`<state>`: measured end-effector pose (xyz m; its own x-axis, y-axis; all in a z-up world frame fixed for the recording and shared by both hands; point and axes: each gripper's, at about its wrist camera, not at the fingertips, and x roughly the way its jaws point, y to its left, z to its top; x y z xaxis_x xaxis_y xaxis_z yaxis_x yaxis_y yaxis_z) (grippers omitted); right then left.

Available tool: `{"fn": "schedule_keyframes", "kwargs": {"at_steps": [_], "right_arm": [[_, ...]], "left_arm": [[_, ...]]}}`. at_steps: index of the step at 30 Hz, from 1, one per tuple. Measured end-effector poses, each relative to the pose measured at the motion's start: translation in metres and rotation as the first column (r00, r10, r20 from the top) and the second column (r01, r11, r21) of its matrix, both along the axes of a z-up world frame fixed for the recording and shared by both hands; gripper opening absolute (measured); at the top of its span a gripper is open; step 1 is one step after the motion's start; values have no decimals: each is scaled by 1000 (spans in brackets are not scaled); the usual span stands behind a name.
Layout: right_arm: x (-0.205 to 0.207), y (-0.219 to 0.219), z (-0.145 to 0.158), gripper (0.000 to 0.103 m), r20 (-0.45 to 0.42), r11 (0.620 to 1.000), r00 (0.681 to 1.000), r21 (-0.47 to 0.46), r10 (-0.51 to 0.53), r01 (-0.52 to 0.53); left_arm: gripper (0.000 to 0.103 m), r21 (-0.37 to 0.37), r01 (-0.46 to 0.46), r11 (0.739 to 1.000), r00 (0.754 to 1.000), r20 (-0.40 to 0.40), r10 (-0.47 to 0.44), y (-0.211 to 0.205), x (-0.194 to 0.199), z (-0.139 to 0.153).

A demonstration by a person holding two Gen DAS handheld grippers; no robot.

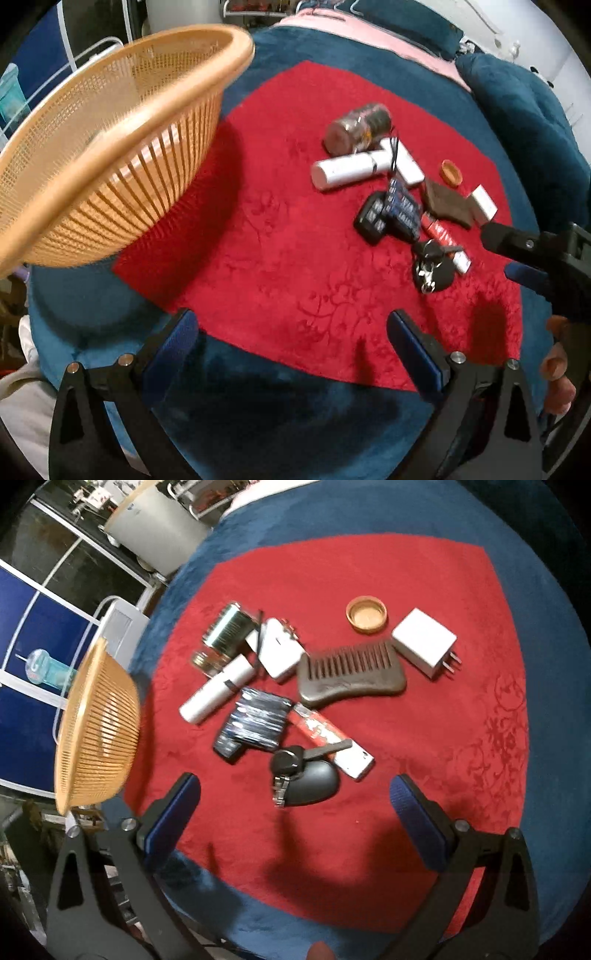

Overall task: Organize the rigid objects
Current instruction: 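Grasp the red lighter with the right tool while the left tool grasps the black key fob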

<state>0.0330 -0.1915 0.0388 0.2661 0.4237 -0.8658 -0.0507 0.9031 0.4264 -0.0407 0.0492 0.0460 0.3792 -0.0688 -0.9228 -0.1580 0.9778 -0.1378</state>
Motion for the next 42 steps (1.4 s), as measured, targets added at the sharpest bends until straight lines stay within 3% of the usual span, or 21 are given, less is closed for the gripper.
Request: {"fn": "schedule_keyframes", "kwargs": {"at_steps": [5, 7, 9, 12, 15, 18, 21, 25, 27, 31, 33, 35, 38, 42], "right_arm": [[13, 19, -19, 97, 24, 992, 997, -109, 67, -64], [23, 24, -24, 86, 37, 987, 996, -142, 81, -75], [34, 25, -29, 82, 33, 985, 996, -159, 78, -71], [49, 28, -41, 66, -6, 980, 995, -172, 95, -95], [55, 30, -48, 63, -29, 973, 990, -182, 138, -141], [56, 30, -50, 34, -23, 949, 983, -257, 184, -184], [52, 18, -49, 25, -23, 955, 983, -234, 184, -184], [42, -9, -53, 24, -27, 981, 990, -137, 137, -139], [40, -22, -57, 24, -29, 990, 994, -90, 106, -108], [35, -35, -57, 25, -23, 995, 997, -51, 80, -81], [33, -38, -56, 25, -24, 997, 997, -42, 71, -72], [33, -39, -58, 25, -24, 997, 997, -35, 67, -68], [33, -49, -60, 25, -24, 998, 998, -17, 64, -65], [33, -43, -55, 24, -19, 997, 997, -24, 78, -78]], "left_arm": [[102, -41, -22, 999, 1000, 20, 23, 7, 3, -2], [102, -51, -24, 998, 1000, 16, 25, 8, 3, -6], [102, -57, -24, 998, 1000, 8, 25, 8, 4, -9], [102, -59, -18, 998, 1000, 5, 18, 6, 6, -11], [102, -50, 8, 999, 1000, 9, -8, 0, 10, -13], [102, -33, 47, 998, 999, 14, -47, -9, 17, -14], [102, 1, 99, 995, 995, 29, -99, -20, 27, -13], [99, 49, 168, 985, 985, 36, -170, -37, 49, -14], [86, 74, 214, 974, 976, 18, -216, -49, 64, -18], [81, 151, 305, 940, 952, -22, -305, -74, 86, -28], [62, 154, 326, 933, 945, -52, -322, -79, 95, -36], [59, 164, 348, 923, 938, -57, -343, -83, 101, -40], [40, 169, 380, 909, 924, -40, -379, -88, 105, -39], [36, 89, 306, 948, 952, -14, -306, -68, 101, -34]]}}
